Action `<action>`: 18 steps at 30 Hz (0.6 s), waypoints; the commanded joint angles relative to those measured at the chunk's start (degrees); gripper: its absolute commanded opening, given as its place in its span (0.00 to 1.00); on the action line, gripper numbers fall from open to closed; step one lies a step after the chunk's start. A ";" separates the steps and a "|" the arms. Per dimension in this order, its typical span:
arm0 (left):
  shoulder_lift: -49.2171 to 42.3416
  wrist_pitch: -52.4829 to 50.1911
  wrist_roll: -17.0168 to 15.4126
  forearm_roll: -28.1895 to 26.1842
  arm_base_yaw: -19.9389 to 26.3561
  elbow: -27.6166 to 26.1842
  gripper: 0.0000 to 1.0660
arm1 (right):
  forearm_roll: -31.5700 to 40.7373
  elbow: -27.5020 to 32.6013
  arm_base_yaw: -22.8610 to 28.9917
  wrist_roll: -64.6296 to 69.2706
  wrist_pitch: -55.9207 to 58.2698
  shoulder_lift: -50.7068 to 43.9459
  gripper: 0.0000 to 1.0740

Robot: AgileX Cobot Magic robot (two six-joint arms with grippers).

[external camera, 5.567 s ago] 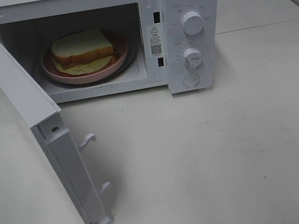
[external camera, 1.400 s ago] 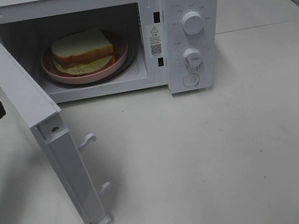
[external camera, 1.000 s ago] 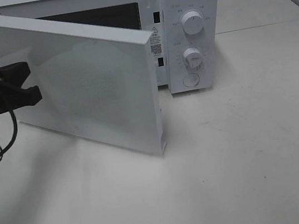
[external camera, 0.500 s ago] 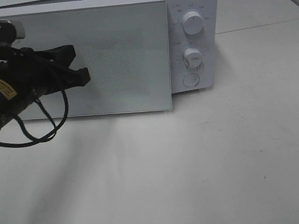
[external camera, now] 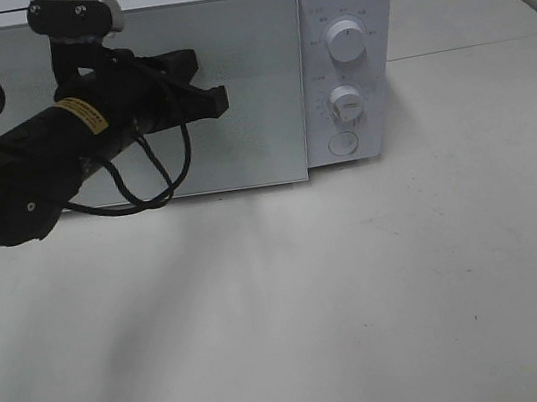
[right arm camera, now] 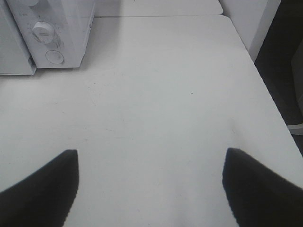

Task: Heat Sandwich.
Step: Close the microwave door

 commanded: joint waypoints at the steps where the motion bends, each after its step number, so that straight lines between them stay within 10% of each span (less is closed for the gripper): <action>1: 1.03 0.86 0.86 -2.46 -0.74 -2.52 0.00 | 0.00 0.11 -0.34 -0.23 -0.74 -1.55 0.71; 18: 7.05 7.10 1.66 -5.67 -1.43 -15.13 0.00 | 0.00 0.11 -0.34 -0.23 -0.74 -1.55 0.71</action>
